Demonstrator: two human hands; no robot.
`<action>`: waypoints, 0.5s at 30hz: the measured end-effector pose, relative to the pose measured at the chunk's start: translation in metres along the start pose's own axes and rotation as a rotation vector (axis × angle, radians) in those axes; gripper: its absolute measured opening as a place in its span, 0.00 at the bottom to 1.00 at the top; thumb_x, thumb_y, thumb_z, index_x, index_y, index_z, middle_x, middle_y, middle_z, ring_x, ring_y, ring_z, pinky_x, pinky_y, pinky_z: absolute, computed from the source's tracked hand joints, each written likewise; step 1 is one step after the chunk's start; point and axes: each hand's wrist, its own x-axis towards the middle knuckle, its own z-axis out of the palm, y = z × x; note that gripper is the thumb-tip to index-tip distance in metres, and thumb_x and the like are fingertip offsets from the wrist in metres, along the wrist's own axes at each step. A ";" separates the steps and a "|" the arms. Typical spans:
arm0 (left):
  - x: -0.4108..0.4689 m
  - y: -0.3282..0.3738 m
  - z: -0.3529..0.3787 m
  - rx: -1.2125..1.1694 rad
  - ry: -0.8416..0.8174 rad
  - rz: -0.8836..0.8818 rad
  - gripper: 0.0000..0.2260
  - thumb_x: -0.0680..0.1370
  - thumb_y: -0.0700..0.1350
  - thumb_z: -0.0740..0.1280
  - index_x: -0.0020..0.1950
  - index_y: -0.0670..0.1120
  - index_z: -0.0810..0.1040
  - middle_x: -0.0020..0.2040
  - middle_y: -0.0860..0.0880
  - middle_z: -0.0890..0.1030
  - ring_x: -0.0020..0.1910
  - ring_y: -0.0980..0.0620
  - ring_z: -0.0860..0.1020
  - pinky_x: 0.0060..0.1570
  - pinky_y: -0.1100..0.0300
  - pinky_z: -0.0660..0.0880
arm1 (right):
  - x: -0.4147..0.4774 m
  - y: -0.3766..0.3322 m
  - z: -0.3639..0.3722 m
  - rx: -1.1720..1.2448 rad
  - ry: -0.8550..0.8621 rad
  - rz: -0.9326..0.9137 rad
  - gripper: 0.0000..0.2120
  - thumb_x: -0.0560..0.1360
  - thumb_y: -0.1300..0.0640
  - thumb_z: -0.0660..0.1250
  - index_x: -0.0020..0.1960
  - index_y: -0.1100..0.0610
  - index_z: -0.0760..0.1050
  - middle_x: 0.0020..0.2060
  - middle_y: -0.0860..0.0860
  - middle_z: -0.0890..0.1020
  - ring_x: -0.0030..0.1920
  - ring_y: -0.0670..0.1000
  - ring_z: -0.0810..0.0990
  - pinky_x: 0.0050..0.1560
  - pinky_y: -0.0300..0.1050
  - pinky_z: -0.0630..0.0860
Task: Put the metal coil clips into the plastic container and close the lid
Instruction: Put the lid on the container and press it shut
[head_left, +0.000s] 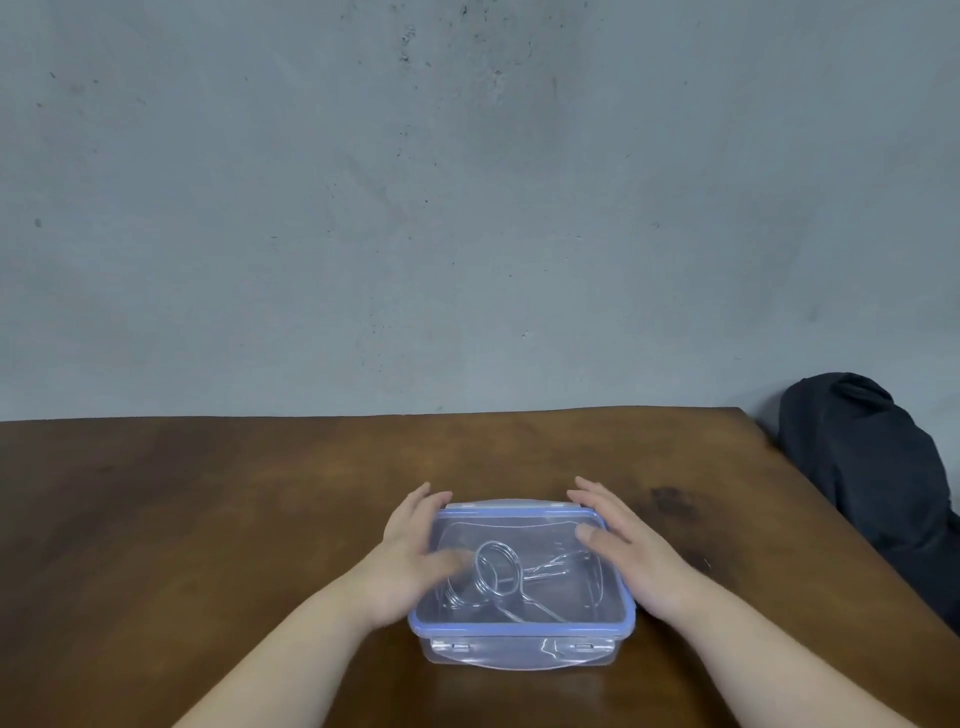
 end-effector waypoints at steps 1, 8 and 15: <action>-0.002 0.004 -0.003 0.191 -0.059 0.073 0.47 0.66 0.65 0.70 0.81 0.56 0.54 0.79 0.63 0.45 0.79 0.60 0.42 0.78 0.51 0.53 | 0.000 -0.005 -0.008 -0.277 -0.070 -0.065 0.37 0.73 0.29 0.65 0.77 0.43 0.64 0.79 0.37 0.58 0.81 0.41 0.49 0.79 0.48 0.56; -0.007 0.035 -0.003 0.785 -0.304 0.074 0.62 0.60 0.68 0.75 0.81 0.54 0.38 0.82 0.57 0.34 0.78 0.55 0.30 0.79 0.45 0.53 | -0.006 -0.057 -0.012 -0.954 -0.500 -0.027 0.65 0.61 0.31 0.75 0.83 0.48 0.37 0.82 0.44 0.43 0.79 0.45 0.29 0.78 0.58 0.30; -0.015 0.038 0.010 0.865 -0.175 0.125 0.57 0.62 0.65 0.69 0.82 0.52 0.41 0.82 0.51 0.45 0.80 0.50 0.39 0.73 0.49 0.65 | -0.010 -0.068 0.004 -1.059 -0.445 -0.028 0.59 0.64 0.35 0.74 0.82 0.45 0.40 0.81 0.50 0.49 0.81 0.54 0.40 0.79 0.61 0.35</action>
